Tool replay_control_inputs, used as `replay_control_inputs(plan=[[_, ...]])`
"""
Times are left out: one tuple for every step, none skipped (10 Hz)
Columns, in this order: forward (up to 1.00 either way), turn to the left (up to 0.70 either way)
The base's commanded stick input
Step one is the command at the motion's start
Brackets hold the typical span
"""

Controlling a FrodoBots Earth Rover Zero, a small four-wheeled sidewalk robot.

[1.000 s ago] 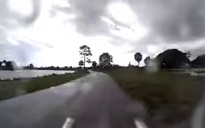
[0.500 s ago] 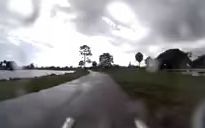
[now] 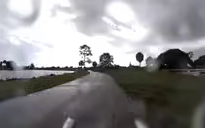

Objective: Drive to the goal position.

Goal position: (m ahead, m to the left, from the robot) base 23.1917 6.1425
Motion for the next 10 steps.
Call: replay_control_inputs(plan=[[1.00,0.00],[1.00,0.00],[1.00,0.00],[1.00,0.00],[1.00,0.00],[1.00,0.00],[1.00,0.00],[1.00,0.00],[1.00,0.00],[1.00,0.00]])
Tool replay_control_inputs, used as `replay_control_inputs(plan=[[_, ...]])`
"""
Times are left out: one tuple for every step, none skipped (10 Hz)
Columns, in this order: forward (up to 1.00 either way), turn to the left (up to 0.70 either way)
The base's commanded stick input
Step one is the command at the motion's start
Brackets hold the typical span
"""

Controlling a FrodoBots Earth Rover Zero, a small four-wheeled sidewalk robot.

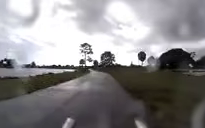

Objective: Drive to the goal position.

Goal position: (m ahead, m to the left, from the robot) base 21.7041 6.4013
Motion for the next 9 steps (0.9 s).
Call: replay_control_inputs(plan=[[1.00,0.00],[1.00,0.00],[1.00,0.00],[1.00,0.00],[1.00,0.00],[1.00,0.00],[1.00,0.00],[1.00,0.00],[1.00,0.00]])
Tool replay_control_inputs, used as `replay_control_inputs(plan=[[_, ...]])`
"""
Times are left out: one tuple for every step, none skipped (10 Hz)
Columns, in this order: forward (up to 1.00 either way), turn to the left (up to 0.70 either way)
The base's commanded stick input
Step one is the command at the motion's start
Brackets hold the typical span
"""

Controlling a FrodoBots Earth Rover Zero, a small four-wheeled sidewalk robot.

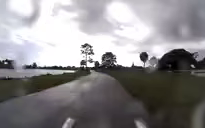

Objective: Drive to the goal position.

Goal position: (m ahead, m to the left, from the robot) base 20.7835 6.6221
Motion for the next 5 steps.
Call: replay_control_inputs(plan=[[1.00,0.00],[1.00,0.00],[1.00,0.00],[1.00,0.00],[1.00,0.00]])
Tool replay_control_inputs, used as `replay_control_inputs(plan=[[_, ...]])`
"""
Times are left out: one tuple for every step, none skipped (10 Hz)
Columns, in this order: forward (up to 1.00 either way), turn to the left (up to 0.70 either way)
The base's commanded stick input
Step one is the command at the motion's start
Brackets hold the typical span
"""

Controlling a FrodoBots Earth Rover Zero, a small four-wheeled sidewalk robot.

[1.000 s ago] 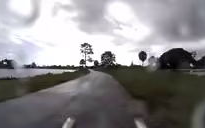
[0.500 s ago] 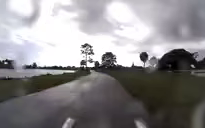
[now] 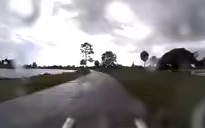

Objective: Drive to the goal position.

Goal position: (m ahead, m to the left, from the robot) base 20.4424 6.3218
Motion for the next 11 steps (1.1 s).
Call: replay_control_inputs(plan=[[1.00,0.00],[1.00,0.00],[1.00,0.00],[1.00,0.00],[1.00,0.00],[1.00,0.00],[1.00,0.00],[1.00,0.00],[1.00,0.00],[1.00,0.00],[1.00,0.00]])
